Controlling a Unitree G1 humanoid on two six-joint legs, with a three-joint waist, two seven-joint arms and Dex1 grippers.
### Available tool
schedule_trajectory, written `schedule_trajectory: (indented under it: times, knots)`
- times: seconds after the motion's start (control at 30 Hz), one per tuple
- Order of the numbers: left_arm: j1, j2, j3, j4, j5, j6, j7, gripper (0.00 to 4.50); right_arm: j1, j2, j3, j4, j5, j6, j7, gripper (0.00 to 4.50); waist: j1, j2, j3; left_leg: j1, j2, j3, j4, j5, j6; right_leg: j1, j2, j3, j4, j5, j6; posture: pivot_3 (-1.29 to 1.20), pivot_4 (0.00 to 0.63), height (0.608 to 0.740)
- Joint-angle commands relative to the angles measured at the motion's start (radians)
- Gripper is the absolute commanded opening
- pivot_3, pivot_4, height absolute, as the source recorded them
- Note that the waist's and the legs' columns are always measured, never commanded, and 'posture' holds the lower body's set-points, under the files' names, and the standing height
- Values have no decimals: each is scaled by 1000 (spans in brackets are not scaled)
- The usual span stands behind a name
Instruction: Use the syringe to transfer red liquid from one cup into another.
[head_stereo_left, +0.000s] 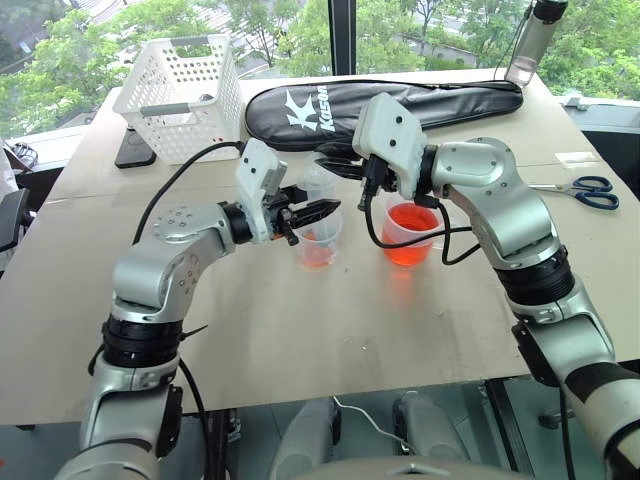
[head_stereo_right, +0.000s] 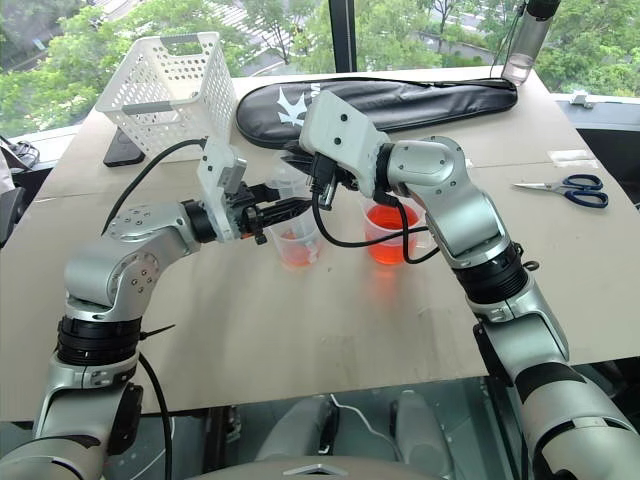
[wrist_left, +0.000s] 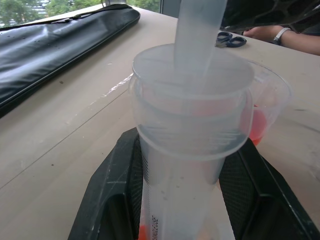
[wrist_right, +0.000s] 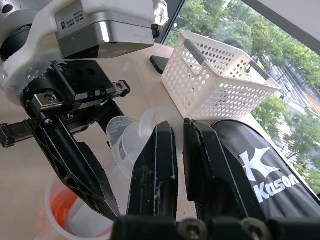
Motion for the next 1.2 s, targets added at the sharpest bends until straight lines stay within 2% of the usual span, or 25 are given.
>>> schedule_trajectory:
  times: [0.03,0.4,0.53,0.63,0.83,0.87,1.03,1.2]
  knots:
    - [-69,-5,92,-42,-27,-48,34,1529,19,24,94,-16,17,8,75,69,0,0,0,0,0,0,0,0,0,0,0,0,0,0,0,0,150,740]
    - [-49,-1,80,-51,-18,-59,24,1529,-1,43,61,7,2,7,49,69,0,0,0,0,0,0,0,0,0,0,0,0,0,0,0,0,150,740]
    - [-50,6,85,-45,-17,-63,15,1529,-31,49,10,-2,71,76,80,69,0,0,0,0,0,0,0,0,0,0,0,0,0,0,0,0,150,740]
    - [-53,12,90,-39,-20,-65,7,1529,-56,57,-39,-2,121,122,83,1203,-1,0,0,0,0,0,0,0,0,0,0,0,0,0,0,0,150,740]
    - [-66,10,117,-27,-42,-53,4,1529,-87,49,-133,-11,187,173,48,4129,0,0,0,0,0,0,0,0,0,0,0,0,0,0,0,0,150,740]
    - [-76,9,132,-21,-55,-42,9,1529,-89,42,-172,-23,216,189,40,4476,0,0,0,0,0,0,0,0,0,0,0,0,0,0,0,0,150,740]
    - [-167,6,253,48,-187,86,75,1529,-67,-11,-325,-102,393,264,53,4476,3,0,0,-1,0,-2,1,0,0,0,-1,-2,0,0,0,0,150,740]
    - [-304,40,439,213,-419,359,212,1529,23,-81,-406,-215,514,319,45,4476,-4,-1,0,-1,0,-2,0,0,0,0,0,-2,0,0,0,0,150,740]
